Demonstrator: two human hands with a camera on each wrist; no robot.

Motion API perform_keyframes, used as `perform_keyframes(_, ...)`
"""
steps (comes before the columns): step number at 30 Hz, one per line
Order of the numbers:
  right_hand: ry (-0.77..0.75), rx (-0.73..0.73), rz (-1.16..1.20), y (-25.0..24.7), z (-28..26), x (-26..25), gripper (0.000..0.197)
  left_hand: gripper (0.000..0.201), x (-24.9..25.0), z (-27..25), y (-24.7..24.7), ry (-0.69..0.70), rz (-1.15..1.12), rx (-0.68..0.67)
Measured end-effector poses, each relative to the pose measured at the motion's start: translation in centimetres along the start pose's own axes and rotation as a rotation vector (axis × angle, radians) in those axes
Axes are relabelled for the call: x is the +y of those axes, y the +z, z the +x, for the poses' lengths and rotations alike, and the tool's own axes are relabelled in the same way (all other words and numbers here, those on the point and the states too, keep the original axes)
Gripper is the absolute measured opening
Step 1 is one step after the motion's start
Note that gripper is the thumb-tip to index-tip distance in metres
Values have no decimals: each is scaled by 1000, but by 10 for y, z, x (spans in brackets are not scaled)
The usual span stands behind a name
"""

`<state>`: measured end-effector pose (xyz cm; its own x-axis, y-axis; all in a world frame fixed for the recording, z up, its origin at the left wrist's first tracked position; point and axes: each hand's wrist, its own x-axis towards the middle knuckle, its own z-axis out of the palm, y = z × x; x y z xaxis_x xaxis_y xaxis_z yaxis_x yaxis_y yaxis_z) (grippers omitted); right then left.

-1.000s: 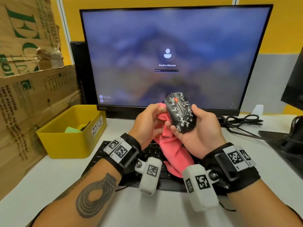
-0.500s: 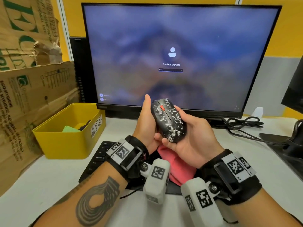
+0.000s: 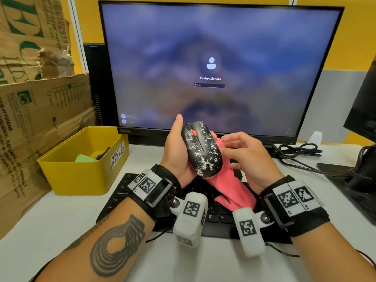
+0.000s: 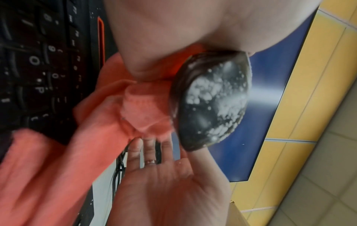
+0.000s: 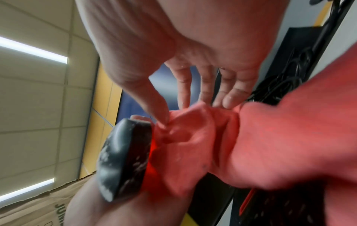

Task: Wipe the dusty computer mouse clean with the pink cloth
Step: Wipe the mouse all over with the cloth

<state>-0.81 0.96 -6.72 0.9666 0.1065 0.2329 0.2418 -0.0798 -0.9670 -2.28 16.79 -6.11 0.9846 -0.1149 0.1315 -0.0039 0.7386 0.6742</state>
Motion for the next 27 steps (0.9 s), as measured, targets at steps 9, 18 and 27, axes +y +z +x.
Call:
perform_keyframes(9,-170,-25,-61,-10,4,7,16,67,13,0,-4,13,61,81)
perform_keyframes(18,-48,123,207,-13,12,3,43,88,15,-1,-13,-20,177,77)
perform_keyframes(27,30,6,234,-25,12,-2,56,89,15,-6,-15,-208,75,-3)
